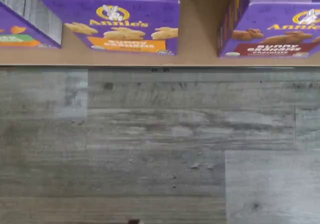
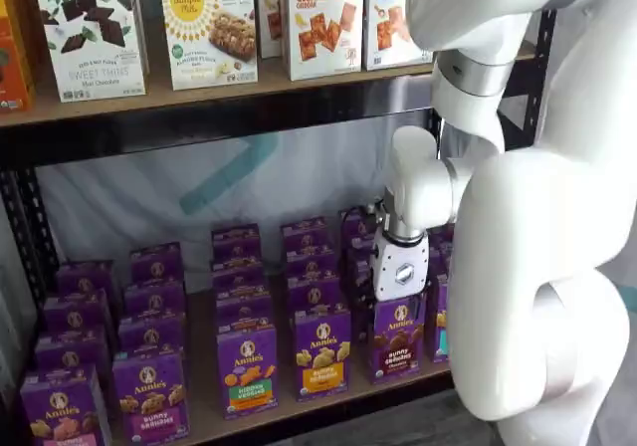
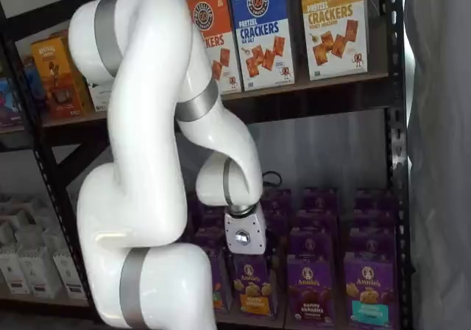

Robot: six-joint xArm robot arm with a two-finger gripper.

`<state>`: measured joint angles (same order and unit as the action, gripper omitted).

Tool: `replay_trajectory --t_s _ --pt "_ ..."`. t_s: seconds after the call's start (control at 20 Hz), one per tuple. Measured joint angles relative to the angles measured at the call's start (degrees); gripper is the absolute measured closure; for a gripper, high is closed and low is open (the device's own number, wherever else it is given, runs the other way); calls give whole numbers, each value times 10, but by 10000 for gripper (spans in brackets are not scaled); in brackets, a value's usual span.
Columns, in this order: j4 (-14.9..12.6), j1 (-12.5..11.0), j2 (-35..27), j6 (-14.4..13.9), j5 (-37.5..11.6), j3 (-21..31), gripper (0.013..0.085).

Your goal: Pick up the purple box with a brown patch in the center, on the bottom shelf, the fifth box from the left

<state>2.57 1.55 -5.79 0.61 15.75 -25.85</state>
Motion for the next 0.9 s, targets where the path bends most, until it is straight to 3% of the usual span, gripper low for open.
replay_trajectory --t_s 0.2,0.6,0.7,0.85,0.9 --pt "-10 -11 -59 1 -25 -29 130" --pt "-3 -33 -157 31 -48 -98 130" --pt "19 -34 -180 55 -54 -116 130" --pt "28 -38 -207 68 -56 -143 130" --pt "46 -38 -218 86 -55 -155 130"
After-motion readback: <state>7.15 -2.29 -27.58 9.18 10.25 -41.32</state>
